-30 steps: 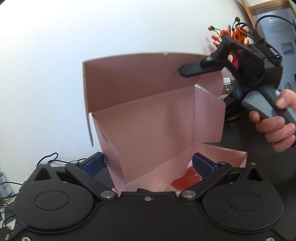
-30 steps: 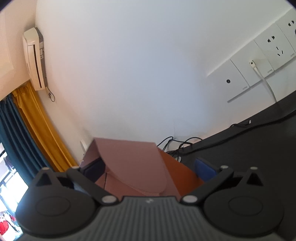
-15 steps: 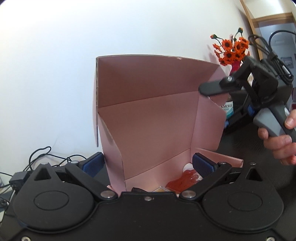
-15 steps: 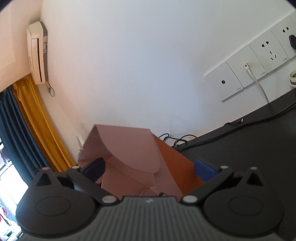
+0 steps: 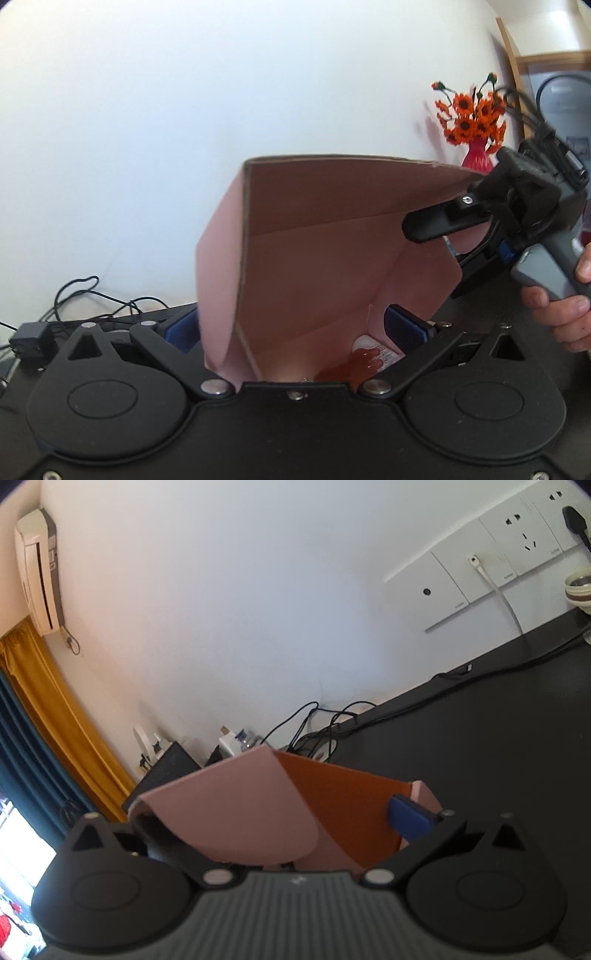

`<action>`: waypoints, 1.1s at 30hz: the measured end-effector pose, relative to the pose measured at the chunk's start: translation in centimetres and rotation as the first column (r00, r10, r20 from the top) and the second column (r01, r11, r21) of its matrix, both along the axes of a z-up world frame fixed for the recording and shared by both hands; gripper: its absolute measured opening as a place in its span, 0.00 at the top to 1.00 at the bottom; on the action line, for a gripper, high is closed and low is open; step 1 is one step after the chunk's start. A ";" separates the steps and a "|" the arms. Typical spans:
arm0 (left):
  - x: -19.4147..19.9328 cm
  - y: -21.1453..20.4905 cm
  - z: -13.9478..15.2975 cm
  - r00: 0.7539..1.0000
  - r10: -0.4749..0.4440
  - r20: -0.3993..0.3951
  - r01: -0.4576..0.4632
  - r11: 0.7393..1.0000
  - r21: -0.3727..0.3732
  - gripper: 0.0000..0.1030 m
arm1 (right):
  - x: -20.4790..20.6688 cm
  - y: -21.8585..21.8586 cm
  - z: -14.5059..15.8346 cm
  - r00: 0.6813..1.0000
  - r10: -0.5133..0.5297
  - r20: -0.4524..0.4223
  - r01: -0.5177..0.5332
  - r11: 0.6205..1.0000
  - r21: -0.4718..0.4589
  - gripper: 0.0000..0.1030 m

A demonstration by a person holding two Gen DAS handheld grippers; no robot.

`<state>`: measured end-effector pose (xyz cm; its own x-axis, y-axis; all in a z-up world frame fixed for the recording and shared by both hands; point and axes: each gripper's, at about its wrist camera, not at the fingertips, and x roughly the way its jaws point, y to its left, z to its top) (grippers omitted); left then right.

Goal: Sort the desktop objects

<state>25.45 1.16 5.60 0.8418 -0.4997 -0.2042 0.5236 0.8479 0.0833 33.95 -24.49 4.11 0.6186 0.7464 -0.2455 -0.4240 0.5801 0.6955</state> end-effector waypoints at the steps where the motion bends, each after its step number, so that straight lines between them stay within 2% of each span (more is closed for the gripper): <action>1: 0.0 0.1 0.0 1.000 0.001 -0.002 -0.001 1.000 -0.004 0.00 | 0.0 0.3 0.0 1.000 0.010 0.005 -0.010 1.000 -0.012 0.01; 6: 0.5 0.9 0.1 1.000 -0.016 -0.025 0.015 0.997 -0.071 0.00 | -0.3 0.8 -0.2 1.000 0.004 0.015 -0.004 1.000 -0.025 0.01; 12: 0.7 0.7 -0.1 1.000 -0.002 -0.013 0.001 0.996 -0.089 0.00 | -0.4 0.6 -0.5 1.000 -0.017 0.013 0.017 1.000 0.011 0.00; 20: 2.2 0.7 0.1 0.999 0.002 -0.034 -0.007 0.988 -0.151 0.00 | -0.7 1.2 -0.2 0.998 -0.041 0.052 0.043 0.998 -0.045 0.01; 26: 2.3 0.7 -0.2 1.000 -0.003 -0.023 0.000 0.990 -0.138 0.00 | -0.7 1.1 -0.3 0.996 -0.077 0.043 0.079 0.997 -0.028 0.01; 33: 1.8 0.6 -0.5 1.000 -0.019 -0.016 0.018 0.995 -0.093 0.00 | -0.5 0.7 -0.6 0.998 -0.064 0.030 0.065 0.997 -0.030 0.01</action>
<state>27.24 1.75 5.11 0.8291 -0.5327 -0.1700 0.5399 0.8417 -0.0043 33.43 -23.77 3.47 0.6721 0.6973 -0.2490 -0.4050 0.6277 0.6648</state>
